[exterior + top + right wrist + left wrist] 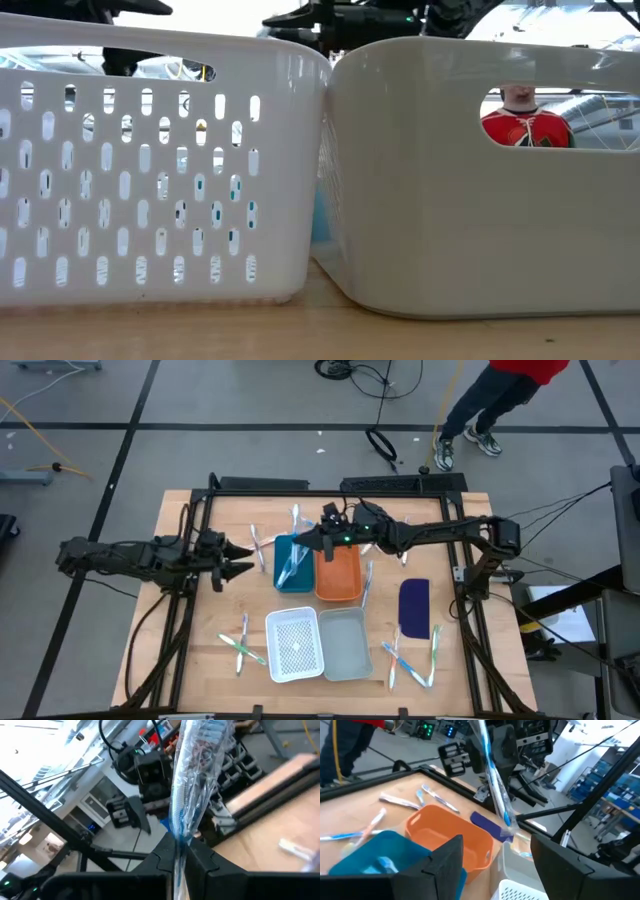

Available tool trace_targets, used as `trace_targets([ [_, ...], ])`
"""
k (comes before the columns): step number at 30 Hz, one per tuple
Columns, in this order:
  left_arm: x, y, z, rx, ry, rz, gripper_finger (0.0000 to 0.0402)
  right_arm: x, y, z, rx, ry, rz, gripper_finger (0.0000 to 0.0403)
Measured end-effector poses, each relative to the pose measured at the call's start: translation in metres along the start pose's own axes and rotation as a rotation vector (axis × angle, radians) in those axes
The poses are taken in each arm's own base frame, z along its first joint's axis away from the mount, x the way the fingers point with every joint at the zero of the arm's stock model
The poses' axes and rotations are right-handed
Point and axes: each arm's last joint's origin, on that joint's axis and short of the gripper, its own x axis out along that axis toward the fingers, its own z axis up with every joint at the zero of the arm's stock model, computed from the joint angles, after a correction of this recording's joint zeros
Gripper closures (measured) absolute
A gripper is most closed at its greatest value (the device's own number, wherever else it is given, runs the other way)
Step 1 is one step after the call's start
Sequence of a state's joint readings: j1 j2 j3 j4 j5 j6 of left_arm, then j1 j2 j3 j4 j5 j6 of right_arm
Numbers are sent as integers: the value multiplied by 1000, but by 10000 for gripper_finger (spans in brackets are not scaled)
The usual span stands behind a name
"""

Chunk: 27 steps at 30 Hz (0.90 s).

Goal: Pick & Place Toothbrushes
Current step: Put the blue toothbrush into the blue bin

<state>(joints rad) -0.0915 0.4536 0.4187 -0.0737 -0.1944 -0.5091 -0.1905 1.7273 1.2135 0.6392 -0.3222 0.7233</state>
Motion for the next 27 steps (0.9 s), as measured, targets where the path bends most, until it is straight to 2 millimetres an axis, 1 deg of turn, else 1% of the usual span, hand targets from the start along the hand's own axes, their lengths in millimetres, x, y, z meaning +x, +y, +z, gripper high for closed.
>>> trace_targets([
  [9,27,3,-1,-76,32,-20,167,18,-2,4,-63,20,49,395],
  [19,55,11,1,-123,14,-48,167,20,-1,6,-104,15,55,395],
  [27,72,21,1,-159,17,-70,167,20,2,4,-119,19,62,395],
])
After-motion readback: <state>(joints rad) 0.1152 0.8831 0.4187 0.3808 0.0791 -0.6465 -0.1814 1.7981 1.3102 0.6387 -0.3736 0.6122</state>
